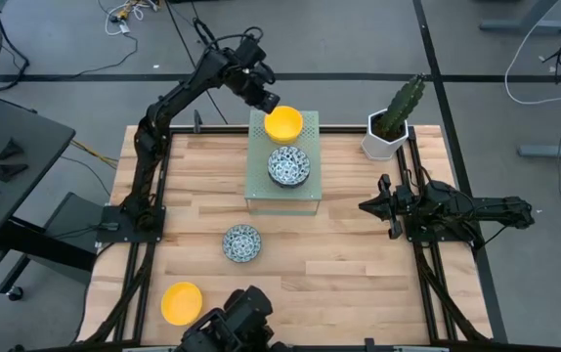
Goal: Pick & Place Mini bowls
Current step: Stack the blue and white bowl on top of the other blue and white bowls on the shelf
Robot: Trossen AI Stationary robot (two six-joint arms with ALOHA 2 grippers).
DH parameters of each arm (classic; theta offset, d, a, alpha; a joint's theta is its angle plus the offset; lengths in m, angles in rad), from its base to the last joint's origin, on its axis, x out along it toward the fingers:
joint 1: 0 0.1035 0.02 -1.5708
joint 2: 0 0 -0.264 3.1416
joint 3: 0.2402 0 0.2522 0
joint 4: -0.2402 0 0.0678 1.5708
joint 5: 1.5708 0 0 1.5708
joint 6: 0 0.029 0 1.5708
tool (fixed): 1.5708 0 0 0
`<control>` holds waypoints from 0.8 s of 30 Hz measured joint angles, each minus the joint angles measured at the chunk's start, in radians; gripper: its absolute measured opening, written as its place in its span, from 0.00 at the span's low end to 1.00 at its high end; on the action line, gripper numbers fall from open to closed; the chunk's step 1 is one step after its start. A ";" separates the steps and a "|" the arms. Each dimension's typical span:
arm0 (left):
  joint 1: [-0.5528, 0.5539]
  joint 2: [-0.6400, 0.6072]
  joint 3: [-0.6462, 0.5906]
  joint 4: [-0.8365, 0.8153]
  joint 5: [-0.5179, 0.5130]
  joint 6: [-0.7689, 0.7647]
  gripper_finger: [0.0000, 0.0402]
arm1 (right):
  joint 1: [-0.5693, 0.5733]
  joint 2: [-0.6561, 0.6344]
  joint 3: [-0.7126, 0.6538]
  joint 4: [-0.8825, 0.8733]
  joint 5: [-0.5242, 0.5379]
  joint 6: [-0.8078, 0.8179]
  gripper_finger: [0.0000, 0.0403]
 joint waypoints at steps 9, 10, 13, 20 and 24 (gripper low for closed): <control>-0.033 -0.033 0.031 -0.113 -0.002 0.031 0.01 | 0.000 0.000 0.000 0.000 0.000 0.000 0.07; -0.038 -0.046 0.031 -0.125 -0.005 0.036 0.01 | 0.000 0.000 0.000 0.000 0.000 0.000 0.07; -0.052 -0.081 0.032 -0.159 -0.008 0.052 0.01 | 0.000 0.000 0.000 0.000 0.000 0.000 0.07; -0.094 -0.154 0.032 -0.210 -0.029 0.060 0.01 | 0.000 0.000 0.000 0.000 0.000 0.000 0.07; -0.125 -0.187 0.032 -0.259 -0.048 0.083 0.01 | 0.000 0.000 0.000 0.000 0.000 0.000 0.07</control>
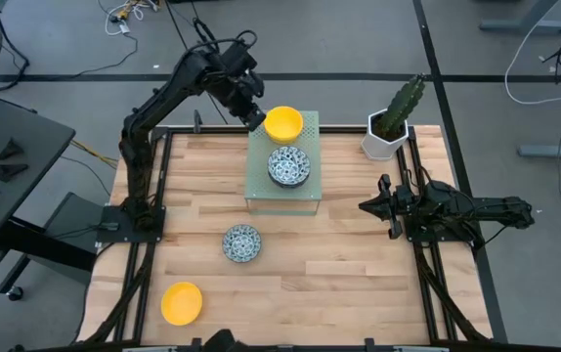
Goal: Pick & Place Mini bowls
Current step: Stack the blue and white bowl on top of the other blue and white bowls on the shelf
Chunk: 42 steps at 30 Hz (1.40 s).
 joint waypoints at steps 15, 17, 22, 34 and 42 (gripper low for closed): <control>-0.151 -0.022 0.000 -0.070 -0.036 -0.005 0.01 | 0.000 0.000 0.000 0.000 0.000 0.000 0.07; -0.172 -0.022 0.000 -0.069 -0.046 -0.005 0.01 | 0.000 0.000 0.000 0.000 0.000 0.000 0.07; -0.214 -0.022 0.000 -0.062 -0.053 -0.026 0.01 | 0.000 0.000 0.000 0.000 0.000 0.000 0.07; -0.235 -0.059 -0.002 0.005 -0.060 -0.031 0.00 | 0.000 0.000 0.000 0.000 0.000 0.000 0.07; -0.226 -0.192 -0.002 0.090 -0.060 -0.033 0.00 | 0.000 0.000 0.000 0.000 0.000 0.000 0.07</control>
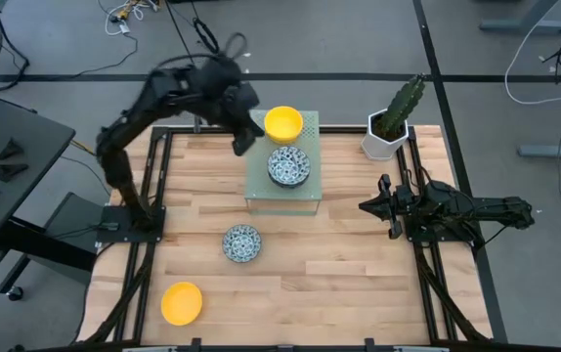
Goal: Pick & Place Mini bowls
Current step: Stack the blue and white bowl on top of the other blue and white bowls on the shelf
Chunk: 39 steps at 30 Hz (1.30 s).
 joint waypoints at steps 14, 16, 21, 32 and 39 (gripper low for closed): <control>0.010 -0.238 -0.223 0.079 -0.013 -0.003 0.00 | 0.000 0.000 0.000 0.000 0.000 0.000 0.07; 0.010 -0.303 -0.348 0.146 -0.004 -0.017 0.00 | 0.000 0.000 0.000 0.000 0.000 0.000 0.07; 0.009 -0.460 -0.644 0.318 0.049 -0.075 0.00 | 0.000 0.000 0.000 0.000 0.000 0.000 0.07; 0.009 -0.684 -0.990 0.422 0.094 -0.175 0.00 | 0.000 0.000 0.000 0.000 0.000 0.000 0.07; 0.008 -0.769 -1.133 0.511 0.158 -0.235 0.00 | 0.000 0.000 0.000 0.000 0.000 0.000 0.07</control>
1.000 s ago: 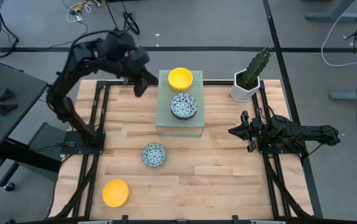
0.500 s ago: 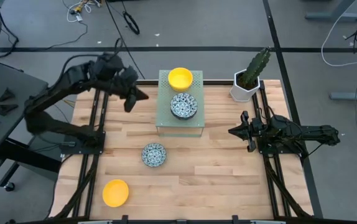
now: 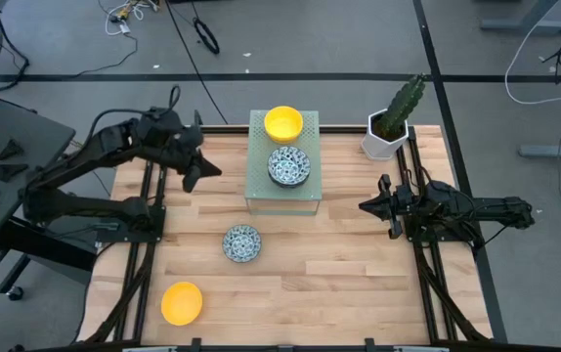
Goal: Pick & Place Mini bowls
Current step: Stack the blue and white bowl on top of the other blue and white bowls on the shelf
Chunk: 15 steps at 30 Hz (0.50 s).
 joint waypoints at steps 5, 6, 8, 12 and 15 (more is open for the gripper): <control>-0.009 -0.040 -0.091 0.031 0.044 -0.053 0.00 | 0.000 0.000 0.000 0.000 0.000 0.000 0.07; -0.015 -0.045 -0.107 0.030 0.047 -0.060 0.00 | 0.000 0.000 0.000 0.000 0.000 0.000 0.07; -0.031 -0.057 -0.141 0.031 0.049 -0.083 0.00 | 0.000 0.000 0.000 0.000 0.000 0.000 0.07; -0.070 -0.064 -0.199 0.031 0.049 -0.139 0.00 | 0.000 0.000 0.000 0.000 0.000 0.000 0.07; -0.098 -0.064 -0.230 0.032 0.049 -0.185 0.00 | 0.000 0.000 0.000 0.000 0.000 0.000 0.07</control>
